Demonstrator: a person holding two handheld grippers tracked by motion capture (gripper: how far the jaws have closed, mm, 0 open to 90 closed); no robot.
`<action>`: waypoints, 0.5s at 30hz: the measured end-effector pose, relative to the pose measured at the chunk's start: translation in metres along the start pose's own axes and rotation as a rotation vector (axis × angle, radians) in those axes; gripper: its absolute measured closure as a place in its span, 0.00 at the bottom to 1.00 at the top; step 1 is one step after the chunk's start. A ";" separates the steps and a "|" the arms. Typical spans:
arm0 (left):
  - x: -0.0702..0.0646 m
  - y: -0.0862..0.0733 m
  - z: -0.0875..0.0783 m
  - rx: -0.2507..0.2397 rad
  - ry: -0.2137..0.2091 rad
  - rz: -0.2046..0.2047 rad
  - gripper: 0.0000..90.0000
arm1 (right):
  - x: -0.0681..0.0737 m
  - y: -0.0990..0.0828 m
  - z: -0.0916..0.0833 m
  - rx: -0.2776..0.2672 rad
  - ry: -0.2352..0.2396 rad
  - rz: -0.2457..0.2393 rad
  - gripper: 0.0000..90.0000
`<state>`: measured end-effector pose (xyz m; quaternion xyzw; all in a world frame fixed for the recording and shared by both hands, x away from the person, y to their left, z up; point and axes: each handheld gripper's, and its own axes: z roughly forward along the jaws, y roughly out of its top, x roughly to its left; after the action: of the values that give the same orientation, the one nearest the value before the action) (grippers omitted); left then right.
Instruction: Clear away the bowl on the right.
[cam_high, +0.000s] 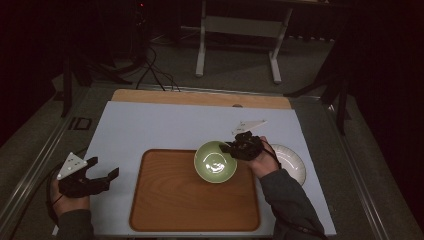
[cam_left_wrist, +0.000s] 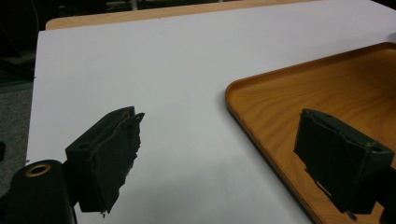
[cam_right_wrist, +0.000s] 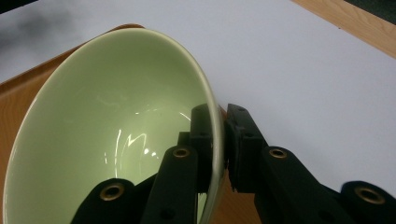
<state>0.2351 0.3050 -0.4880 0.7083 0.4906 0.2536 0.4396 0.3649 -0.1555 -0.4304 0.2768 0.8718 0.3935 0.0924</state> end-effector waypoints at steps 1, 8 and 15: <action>0.000 0.000 0.000 0.001 0.000 0.001 0.15 | 0.000 0.000 0.000 0.000 0.001 -0.001 0.91; 0.000 0.000 -0.001 -0.001 0.002 0.000 0.15 | 0.004 0.001 0.004 0.002 0.009 -0.010 0.91; 0.000 0.000 -0.001 -0.003 0.003 0.000 0.15 | 0.009 -0.001 0.009 0.009 0.022 -0.011 0.91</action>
<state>0.2346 0.3056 -0.4880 0.7073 0.4910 0.2553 0.4399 0.3603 -0.1455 -0.4366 0.2678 0.8761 0.3921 0.0836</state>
